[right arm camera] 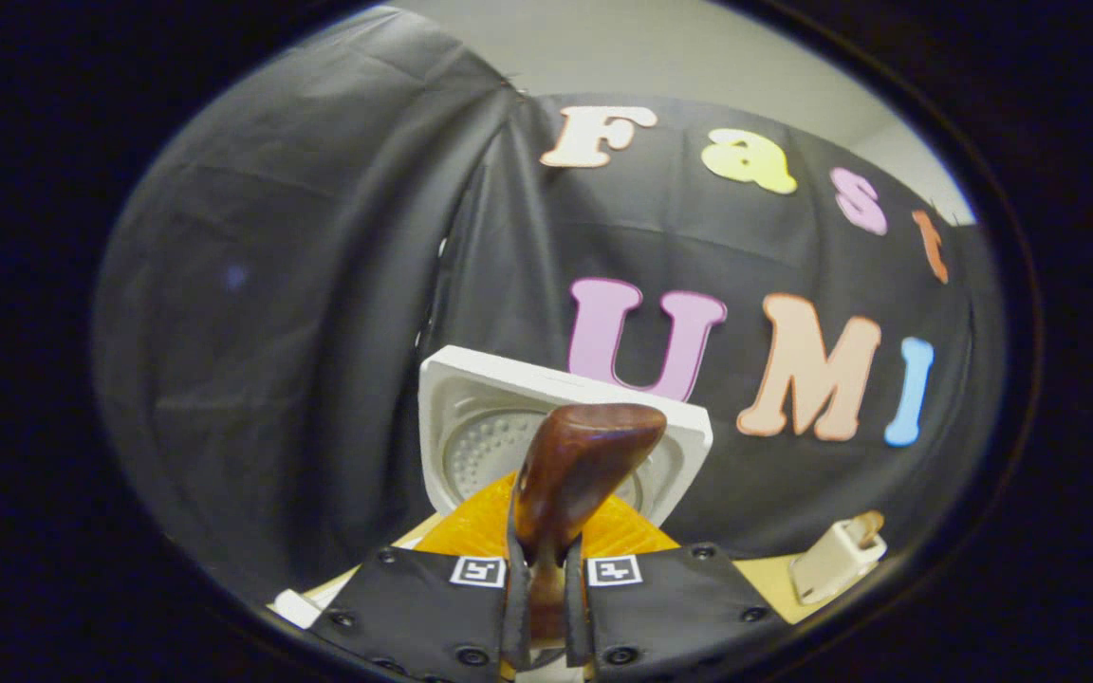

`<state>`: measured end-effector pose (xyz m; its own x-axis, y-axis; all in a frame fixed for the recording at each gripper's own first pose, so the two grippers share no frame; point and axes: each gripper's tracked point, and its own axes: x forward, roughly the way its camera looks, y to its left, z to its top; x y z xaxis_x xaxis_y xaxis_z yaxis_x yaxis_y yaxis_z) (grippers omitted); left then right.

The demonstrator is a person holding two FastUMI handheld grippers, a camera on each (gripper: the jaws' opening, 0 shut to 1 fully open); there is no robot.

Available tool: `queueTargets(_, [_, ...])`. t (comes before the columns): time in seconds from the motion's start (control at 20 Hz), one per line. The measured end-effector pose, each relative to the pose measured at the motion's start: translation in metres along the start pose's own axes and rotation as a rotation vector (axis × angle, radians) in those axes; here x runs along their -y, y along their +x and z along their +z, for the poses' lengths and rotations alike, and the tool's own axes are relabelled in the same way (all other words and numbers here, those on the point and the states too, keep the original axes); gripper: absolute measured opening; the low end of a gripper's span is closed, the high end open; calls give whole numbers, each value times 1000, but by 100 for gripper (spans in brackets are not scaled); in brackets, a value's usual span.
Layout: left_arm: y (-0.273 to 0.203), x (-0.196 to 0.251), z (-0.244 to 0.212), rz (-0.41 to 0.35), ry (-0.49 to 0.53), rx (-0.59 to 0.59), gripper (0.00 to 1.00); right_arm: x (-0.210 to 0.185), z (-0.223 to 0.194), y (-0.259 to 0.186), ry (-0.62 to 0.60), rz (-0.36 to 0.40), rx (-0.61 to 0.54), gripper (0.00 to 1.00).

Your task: Close the left gripper, press the button to open the rice cooker; take a wooden spoon from the chopstick holder with the right hand, scoop a spoonful of rice and pour it into the rice cooker, then put the wooden spoon back into the chopstick holder.

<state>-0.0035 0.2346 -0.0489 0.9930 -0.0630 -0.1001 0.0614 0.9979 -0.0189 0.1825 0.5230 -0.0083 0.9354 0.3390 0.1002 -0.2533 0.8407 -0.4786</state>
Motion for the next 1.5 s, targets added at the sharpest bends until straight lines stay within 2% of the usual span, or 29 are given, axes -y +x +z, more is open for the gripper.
queueTargets(0.1, [3,-5,-4,8,-10,-4,95,-7,0,-2,-49,16,19,17])
queueTargets(0.25, [0,-5,-5,1,-3,-1,95,-10,-8,0,-18,43,-2,18])
queueTargets(0.3, [0,-3,-4,-4,1,1,95,-8,-11,-2,11,50,-13,16])
queueTargets(0.55, [4,9,-6,-31,9,3,95,18,-21,-8,212,77,-77,18])
queueTargets(0.8, [13,39,-7,-107,7,8,95,89,-44,-34,445,45,-168,18])
queueTargets(0.95, [18,56,-7,-141,16,5,95,146,-56,-60,530,-18,-191,17])
queueTargets(1.0, [19,62,-7,-149,18,4,92,171,-62,-69,542,-57,-192,17])
queueTargets(1.1, [20,72,-8,-164,24,0,95,224,-75,-92,544,-146,-191,17])
queueTargets(1.35, [26,91,-7,-168,38,-9,95,348,-113,-161,445,-361,-217,17])
queueTargets(1.5, [27,94,-9,-142,41,-26,95,395,-139,-195,394,-411,-249,17])
